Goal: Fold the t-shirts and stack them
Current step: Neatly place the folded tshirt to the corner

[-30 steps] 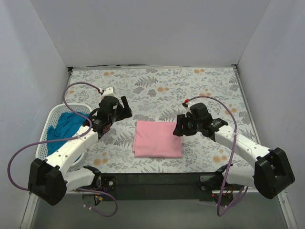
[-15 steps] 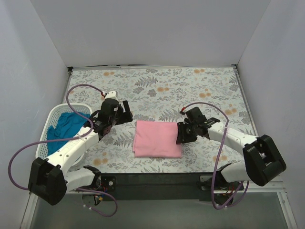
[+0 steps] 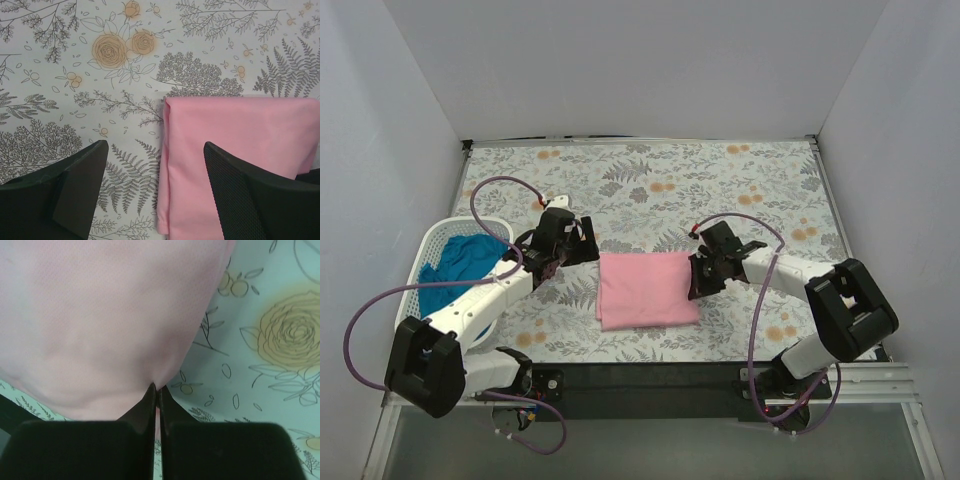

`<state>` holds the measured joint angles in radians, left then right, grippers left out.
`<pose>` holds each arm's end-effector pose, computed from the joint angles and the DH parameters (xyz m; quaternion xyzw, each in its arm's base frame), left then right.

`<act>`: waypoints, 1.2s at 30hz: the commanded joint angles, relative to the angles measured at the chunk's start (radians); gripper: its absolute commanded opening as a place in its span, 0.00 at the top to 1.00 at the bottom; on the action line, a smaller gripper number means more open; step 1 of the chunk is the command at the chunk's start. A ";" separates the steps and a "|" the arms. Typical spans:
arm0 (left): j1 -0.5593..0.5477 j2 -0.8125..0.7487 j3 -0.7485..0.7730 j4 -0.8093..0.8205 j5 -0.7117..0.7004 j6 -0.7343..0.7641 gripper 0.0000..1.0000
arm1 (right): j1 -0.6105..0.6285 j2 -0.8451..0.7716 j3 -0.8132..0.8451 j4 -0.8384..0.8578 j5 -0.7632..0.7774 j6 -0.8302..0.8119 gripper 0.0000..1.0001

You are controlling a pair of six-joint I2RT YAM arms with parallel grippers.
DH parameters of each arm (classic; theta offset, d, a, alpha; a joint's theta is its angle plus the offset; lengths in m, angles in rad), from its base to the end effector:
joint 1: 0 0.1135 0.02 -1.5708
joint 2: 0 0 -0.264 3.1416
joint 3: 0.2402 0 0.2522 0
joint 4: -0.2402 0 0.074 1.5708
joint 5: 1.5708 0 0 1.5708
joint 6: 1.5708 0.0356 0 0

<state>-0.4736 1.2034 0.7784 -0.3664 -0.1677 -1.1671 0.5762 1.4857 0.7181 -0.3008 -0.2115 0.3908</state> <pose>0.2250 -0.1086 0.2359 -0.3432 0.8561 -0.2241 0.3148 0.2206 0.1522 0.1543 -0.1153 0.9566 0.2054 0.1713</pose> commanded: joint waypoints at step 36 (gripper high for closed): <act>0.013 0.061 0.053 -0.080 -0.151 -0.031 0.20 | 0.241 0.283 0.576 -0.195 0.412 -0.168 0.43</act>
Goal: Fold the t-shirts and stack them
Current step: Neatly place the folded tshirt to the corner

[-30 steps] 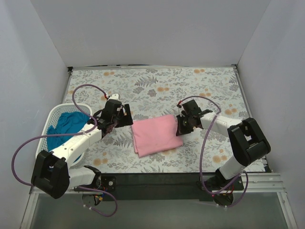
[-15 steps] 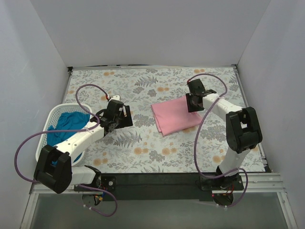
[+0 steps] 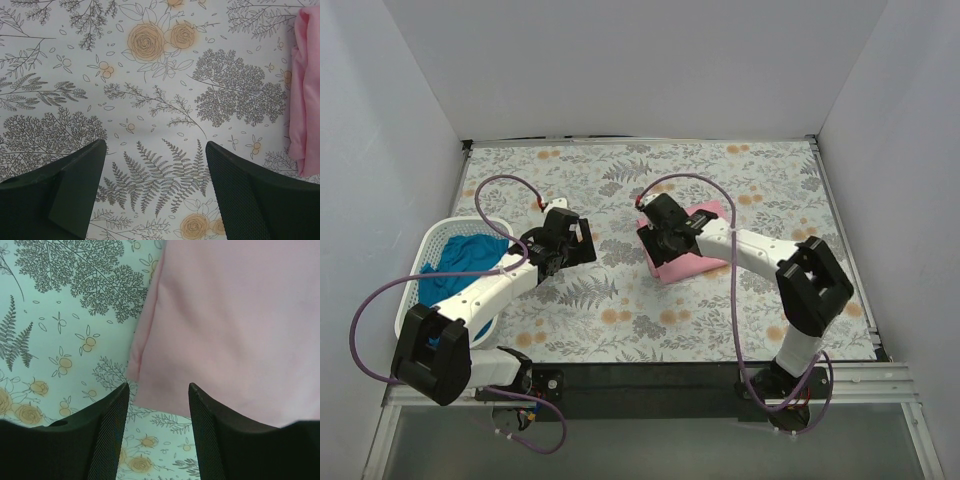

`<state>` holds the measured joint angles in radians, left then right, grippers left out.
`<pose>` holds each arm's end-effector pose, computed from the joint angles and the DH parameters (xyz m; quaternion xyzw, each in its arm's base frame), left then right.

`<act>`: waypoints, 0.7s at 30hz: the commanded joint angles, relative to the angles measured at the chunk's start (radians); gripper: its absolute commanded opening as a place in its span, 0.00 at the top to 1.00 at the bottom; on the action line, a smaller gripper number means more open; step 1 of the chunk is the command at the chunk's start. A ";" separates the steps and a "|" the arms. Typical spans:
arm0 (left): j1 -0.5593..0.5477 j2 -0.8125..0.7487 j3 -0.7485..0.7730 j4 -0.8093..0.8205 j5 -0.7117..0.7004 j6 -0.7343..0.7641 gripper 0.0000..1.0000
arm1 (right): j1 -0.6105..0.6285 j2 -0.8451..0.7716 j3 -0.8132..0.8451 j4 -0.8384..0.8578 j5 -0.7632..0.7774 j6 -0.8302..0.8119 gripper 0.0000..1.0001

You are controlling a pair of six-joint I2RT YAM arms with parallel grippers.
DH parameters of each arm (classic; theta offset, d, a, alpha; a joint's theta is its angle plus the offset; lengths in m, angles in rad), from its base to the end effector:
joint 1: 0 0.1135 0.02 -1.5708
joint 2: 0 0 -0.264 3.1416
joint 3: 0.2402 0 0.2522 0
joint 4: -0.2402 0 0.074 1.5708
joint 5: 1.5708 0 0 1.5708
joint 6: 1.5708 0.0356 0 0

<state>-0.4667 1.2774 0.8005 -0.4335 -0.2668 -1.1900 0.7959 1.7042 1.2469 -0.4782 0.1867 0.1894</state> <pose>0.2322 -0.1065 0.2215 -0.3721 0.8617 -0.1517 0.3100 0.2608 0.2569 0.2331 -0.2547 0.9114 0.0691 0.3159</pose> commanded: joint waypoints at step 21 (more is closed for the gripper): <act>0.033 0.008 0.042 -0.027 -0.022 -0.017 0.20 | 0.069 0.268 0.065 -0.054 0.404 -0.016 0.98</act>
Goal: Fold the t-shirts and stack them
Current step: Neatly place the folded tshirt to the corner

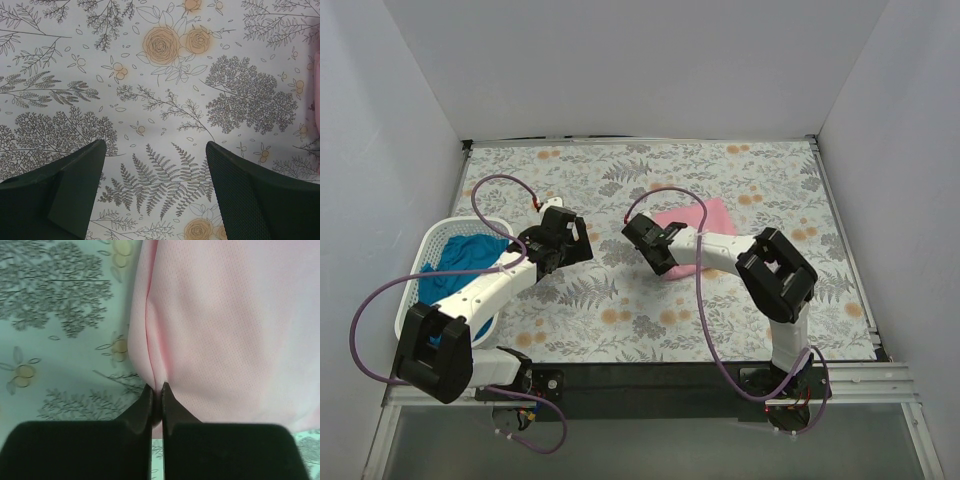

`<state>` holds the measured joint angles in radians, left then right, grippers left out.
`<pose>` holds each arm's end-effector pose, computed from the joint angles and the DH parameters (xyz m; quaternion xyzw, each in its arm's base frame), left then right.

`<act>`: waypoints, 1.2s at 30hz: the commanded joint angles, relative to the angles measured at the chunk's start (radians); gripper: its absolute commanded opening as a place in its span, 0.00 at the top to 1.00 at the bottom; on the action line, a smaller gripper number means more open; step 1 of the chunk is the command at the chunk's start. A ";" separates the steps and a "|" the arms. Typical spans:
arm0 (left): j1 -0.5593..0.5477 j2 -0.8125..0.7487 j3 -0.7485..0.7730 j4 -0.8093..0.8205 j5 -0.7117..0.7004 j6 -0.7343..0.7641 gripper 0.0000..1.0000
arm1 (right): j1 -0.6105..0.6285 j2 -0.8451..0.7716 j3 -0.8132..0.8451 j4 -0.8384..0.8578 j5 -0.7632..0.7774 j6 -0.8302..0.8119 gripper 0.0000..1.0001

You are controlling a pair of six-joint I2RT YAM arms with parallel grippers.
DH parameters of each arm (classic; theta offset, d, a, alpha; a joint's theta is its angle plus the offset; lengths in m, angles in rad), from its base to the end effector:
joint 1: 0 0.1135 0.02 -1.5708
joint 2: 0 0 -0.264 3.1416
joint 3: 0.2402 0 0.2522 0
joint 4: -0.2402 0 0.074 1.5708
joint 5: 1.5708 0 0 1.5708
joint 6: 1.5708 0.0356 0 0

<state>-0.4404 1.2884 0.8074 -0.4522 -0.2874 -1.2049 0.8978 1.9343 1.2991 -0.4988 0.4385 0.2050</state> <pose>0.2356 -0.0999 0.2200 -0.3922 0.8553 -0.1348 0.3107 0.2559 0.2968 0.1669 -0.2792 0.9123 -0.0701 0.2914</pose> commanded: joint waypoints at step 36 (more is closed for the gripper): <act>0.029 0.104 0.052 -0.016 0.109 0.016 0.20 | -0.628 0.520 0.502 0.490 0.402 -0.878 0.99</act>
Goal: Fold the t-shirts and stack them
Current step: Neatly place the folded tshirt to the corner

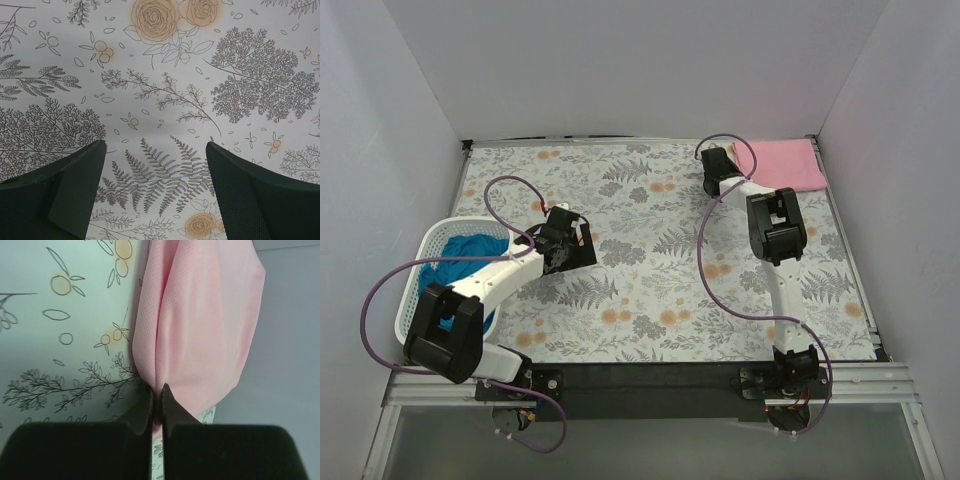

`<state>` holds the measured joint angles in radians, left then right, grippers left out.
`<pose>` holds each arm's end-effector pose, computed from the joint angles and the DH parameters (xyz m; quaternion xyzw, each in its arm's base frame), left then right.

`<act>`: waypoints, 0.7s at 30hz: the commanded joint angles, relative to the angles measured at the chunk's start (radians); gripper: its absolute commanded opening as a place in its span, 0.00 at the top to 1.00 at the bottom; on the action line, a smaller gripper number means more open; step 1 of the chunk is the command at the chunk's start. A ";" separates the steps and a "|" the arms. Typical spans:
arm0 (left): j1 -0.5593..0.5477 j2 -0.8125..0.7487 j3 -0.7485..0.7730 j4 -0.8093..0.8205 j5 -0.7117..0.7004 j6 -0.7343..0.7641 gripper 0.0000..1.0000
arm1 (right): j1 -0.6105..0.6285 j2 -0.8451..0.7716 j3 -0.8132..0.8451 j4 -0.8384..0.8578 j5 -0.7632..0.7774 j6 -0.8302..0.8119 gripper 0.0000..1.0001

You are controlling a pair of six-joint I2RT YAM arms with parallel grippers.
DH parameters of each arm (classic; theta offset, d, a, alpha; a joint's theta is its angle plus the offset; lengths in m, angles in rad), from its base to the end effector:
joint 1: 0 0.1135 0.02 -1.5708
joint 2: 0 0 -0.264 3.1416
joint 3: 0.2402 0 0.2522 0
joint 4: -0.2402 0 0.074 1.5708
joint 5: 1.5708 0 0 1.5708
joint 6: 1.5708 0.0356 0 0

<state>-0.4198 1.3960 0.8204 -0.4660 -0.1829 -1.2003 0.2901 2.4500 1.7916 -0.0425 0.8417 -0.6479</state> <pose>0.2467 -0.1030 0.1964 -0.3877 0.8798 -0.1279 0.2434 0.5140 0.1257 0.1164 -0.2206 0.8162 -0.4330 0.3125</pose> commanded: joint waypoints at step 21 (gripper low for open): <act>0.013 -0.014 0.036 -0.005 0.000 0.015 0.20 | -0.022 0.015 0.072 0.089 -0.009 0.002 0.71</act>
<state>-0.4133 1.4010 0.8276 -0.4675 -0.1684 -1.1984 0.2573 2.4653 1.8282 0.0036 0.8238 -0.6575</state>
